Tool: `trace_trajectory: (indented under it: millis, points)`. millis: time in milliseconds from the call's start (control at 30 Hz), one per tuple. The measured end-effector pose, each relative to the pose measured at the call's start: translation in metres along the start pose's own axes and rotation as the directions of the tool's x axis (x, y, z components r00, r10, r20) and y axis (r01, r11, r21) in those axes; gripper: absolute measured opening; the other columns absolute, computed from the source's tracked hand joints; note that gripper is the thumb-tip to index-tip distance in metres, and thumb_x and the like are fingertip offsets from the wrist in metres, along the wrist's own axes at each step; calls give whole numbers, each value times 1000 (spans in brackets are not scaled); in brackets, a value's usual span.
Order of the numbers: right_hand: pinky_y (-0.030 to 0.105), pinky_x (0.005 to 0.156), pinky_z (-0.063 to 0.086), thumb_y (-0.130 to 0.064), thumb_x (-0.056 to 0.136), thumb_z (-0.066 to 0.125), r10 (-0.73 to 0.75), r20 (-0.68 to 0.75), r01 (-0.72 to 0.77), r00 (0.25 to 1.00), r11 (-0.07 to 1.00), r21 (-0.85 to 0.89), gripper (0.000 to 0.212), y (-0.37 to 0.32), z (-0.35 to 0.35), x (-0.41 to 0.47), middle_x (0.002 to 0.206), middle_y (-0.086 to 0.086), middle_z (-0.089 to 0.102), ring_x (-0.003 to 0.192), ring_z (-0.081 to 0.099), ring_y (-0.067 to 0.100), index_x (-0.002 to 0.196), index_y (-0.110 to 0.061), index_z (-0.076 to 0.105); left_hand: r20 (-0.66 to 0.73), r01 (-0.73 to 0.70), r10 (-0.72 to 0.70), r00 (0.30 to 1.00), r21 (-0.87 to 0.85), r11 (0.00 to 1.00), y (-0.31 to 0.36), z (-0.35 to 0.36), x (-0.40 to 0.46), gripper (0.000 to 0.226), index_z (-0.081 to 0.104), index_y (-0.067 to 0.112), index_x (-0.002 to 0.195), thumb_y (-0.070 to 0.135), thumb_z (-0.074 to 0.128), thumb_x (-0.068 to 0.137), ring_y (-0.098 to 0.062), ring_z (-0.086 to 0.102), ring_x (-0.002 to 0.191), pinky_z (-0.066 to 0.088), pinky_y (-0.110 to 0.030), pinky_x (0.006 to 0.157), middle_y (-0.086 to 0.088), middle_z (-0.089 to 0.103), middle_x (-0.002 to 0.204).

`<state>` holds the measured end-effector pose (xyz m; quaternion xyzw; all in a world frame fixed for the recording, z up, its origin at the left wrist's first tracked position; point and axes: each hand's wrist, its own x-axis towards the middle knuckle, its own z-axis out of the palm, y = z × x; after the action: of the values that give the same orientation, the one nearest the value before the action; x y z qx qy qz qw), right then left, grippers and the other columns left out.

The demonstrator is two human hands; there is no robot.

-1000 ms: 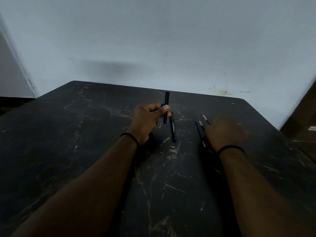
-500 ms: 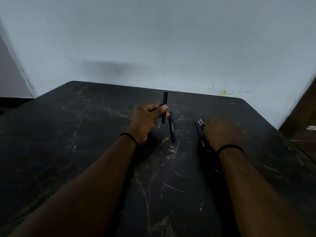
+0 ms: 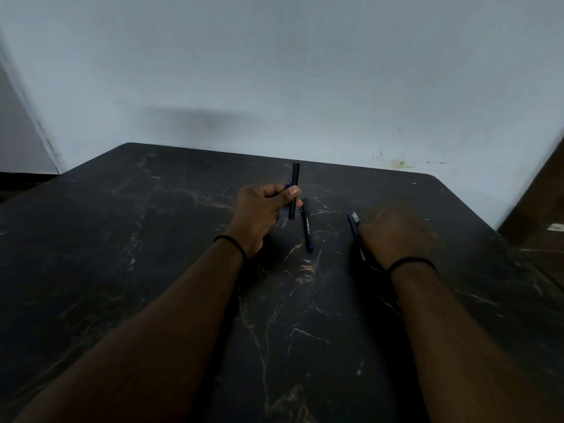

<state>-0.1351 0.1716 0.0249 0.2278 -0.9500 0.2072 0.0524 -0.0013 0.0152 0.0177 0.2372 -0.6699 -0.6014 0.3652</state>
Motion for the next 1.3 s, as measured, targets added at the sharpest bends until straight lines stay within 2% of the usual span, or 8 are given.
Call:
trace_trajectory:
  millis: [67, 233, 333, 433, 833, 933, 1167, 1300]
  points:
    - [49, 96, 47, -48, 92, 54, -13, -9, 13, 1000, 1000, 8, 48, -1, 1, -1, 104, 15, 69, 105, 62, 41, 56, -16, 51, 0, -3, 3, 1000, 5, 1000, 0, 0, 0, 17, 74, 10, 87, 22, 63, 94, -13, 31, 45, 30, -20, 38, -14, 76, 90]
    - [50, 97, 47, -39, 91, 56, -8, -20, 9, 1000, 1000, 29, 35, -1, 4, 0, 110, 17, 68, 107, 61, 41, 65, -17, 55, -4, 6, -6, 1000, 3, 1000, 1, 1, -1, 19, 73, 5, 95, 21, 63, 94, -11, 31, 44, 31, -17, 37, -15, 75, 92]
    - [50, 102, 43, -50, 96, 47, -11, -8, 11, 1000, 1000, 5, 43, 1, 6, 2, 121, 17, 65, 114, 59, 41, 100, -14, 70, 0, -2, 2, 1000, 6, 1000, 1, 1, -1, 17, 73, 7, 92, 21, 62, 94, -11, 31, 43, 31, -17, 37, -15, 75, 93]
    - [51, 103, 42, -51, 97, 45, -14, 6, 14, 1000, 999, 31, 45, 2, 6, 3, 124, 15, 64, 116, 57, 40, 111, -16, 69, 0, -7, 7, 1000, 3, 1000, 1, 0, 0, 18, 73, 7, 90, 21, 62, 94, -13, 31, 45, 31, -17, 37, -16, 75, 93]
    - [43, 96, 41, -45, 98, 50, -41, -42, 44, 998, 997, 57, 42, 3, 6, 3, 124, 17, 63, 115, 57, 39, 113, -10, 67, -8, -1, 1, 1000, -10, 1000, 0, 1, 1, 19, 74, 6, 91, 22, 63, 94, -12, 30, 44, 30, -17, 37, -14, 76, 91]
    - [35, 83, 44, -39, 94, 54, -67, -70, 71, 995, 996, 53, 32, 0, 3, 4, 105, 15, 69, 99, 63, 37, 92, -11, 70, -10, 3, -4, 1000, -19, 1000, 0, 1, 0, 17, 73, 8, 90, 21, 64, 93, -15, 29, 48, 29, -17, 37, -15, 75, 91]
    - [42, 96, 49, -47, 94, 54, -66, -44, 65, 997, 998, -23, 39, -10, 2, -1, 112, 11, 69, 107, 63, 36, 102, -14, 73, -14, -8, 8, 1000, -7, 1000, -1, 1, 1, 18, 74, 7, 94, 22, 64, 93, -11, 31, 44, 30, -18, 38, -13, 76, 90]
    - [44, 93, 51, -42, 95, 53, -88, -10, 89, 996, 996, 25, 36, -10, 8, -1, 100, 14, 72, 99, 65, 37, 93, -12, 72, -22, -19, 19, 1000, -2, 1000, -2, 1, 2, 17, 74, 8, 93, 22, 65, 93, -10, 31, 43, 31, -16, 37, -14, 76, 91]
